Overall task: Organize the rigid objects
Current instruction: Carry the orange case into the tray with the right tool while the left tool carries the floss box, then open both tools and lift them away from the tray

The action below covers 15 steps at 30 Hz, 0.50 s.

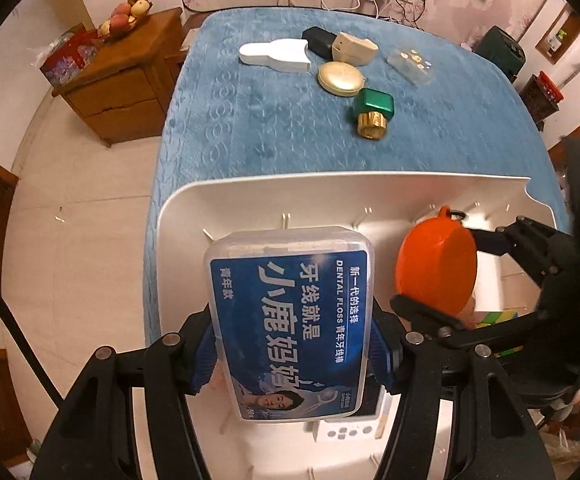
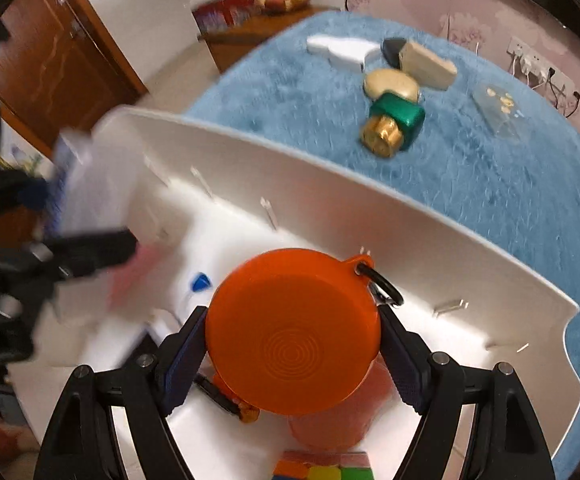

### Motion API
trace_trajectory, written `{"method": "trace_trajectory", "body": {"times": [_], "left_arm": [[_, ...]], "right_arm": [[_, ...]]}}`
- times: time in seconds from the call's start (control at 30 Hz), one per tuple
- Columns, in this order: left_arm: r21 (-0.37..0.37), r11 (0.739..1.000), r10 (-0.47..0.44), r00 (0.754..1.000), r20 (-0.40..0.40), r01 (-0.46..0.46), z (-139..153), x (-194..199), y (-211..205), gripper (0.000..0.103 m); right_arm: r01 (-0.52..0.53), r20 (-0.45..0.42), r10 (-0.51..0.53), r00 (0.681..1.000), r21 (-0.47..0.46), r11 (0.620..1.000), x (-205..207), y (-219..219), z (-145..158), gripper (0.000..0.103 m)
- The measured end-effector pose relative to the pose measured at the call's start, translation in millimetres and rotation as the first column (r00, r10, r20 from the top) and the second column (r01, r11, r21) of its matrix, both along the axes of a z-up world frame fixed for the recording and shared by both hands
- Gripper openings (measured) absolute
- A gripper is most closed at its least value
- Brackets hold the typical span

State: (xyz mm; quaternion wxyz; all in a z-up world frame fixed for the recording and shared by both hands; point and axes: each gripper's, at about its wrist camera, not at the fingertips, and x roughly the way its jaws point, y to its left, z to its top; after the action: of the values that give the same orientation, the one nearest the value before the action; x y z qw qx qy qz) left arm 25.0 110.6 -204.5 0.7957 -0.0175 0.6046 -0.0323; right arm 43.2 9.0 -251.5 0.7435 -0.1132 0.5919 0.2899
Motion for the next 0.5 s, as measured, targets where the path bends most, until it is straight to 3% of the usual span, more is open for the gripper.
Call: {"method": "trace_trajectory", "body": {"times": [0.17,0.3,0.33,0.43,0.5], "left_arm": [[-0.003,1.000,-0.015,1.000,-0.006,0.014,-6.2,5.9,-2.4,0.065],[-0.033,0.998,-0.047,0.998,-0.044,0.046,-16.0,8.4,-10.8,0.066],[-0.032,0.998,-0.057,0.997,-0.053,0.056,-18.4,8.6,-14.3,0.068],[-0.021,0.997,-0.073,0.996,-0.050,0.072,-19.1,8.3,-22.0,0.090],[-0.021,0.996,-0.088,0.995,-0.040,0.087,-15.4,7.8,-26.0,0.093]], "right_arm": [[0.003,-0.088,-0.009,0.996,-0.075,0.997,-7.5,-8.7,-8.5,0.082],[0.011,-0.085,-0.021,0.996,-0.127,0.992,-14.9,-18.5,-9.4,0.082],[0.010,-0.082,-0.022,0.996,-0.140,0.990,-16.7,-19.8,-9.7,0.082],[0.018,-0.077,-0.027,0.997,-0.118,0.993,-21.4,-27.0,-1.6,0.082],[0.032,-0.079,-0.040,0.996,-0.101,0.994,-21.4,-32.1,5.9,0.082]]}}
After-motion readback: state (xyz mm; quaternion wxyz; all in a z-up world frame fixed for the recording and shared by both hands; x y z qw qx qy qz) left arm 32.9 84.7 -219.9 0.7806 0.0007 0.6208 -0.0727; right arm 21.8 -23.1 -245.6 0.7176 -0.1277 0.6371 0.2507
